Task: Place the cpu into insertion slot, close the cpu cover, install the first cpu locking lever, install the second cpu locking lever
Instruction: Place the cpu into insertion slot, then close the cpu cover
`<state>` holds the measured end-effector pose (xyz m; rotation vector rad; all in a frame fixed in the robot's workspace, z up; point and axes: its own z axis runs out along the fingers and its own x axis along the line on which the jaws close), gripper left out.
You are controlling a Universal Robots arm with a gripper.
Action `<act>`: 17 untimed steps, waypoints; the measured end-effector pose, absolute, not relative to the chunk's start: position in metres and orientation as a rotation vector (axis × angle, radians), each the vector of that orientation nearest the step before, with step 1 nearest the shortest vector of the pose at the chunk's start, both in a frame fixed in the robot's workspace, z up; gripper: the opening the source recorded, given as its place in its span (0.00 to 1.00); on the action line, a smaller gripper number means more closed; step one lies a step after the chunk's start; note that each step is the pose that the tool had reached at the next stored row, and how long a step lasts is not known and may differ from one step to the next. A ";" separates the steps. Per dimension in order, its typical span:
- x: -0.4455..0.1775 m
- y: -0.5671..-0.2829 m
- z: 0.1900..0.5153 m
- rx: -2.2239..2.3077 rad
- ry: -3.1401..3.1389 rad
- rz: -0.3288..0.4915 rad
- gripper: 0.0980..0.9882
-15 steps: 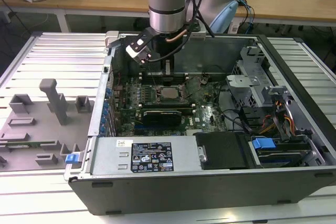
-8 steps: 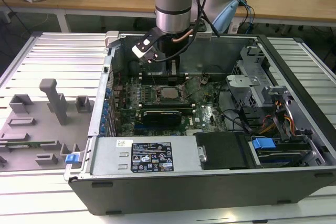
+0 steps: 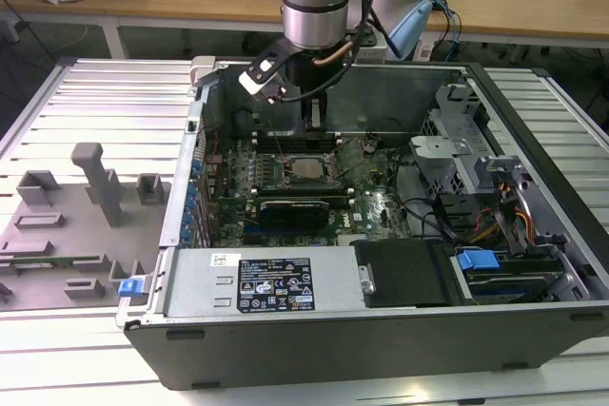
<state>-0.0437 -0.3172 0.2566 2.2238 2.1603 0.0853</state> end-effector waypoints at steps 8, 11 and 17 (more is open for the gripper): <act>-0.043 -0.319 0.265 2.224 2.160 0.086 0.01; -0.043 -0.319 0.265 2.224 2.160 0.085 0.01; -0.043 -0.319 0.265 2.224 2.160 0.085 0.01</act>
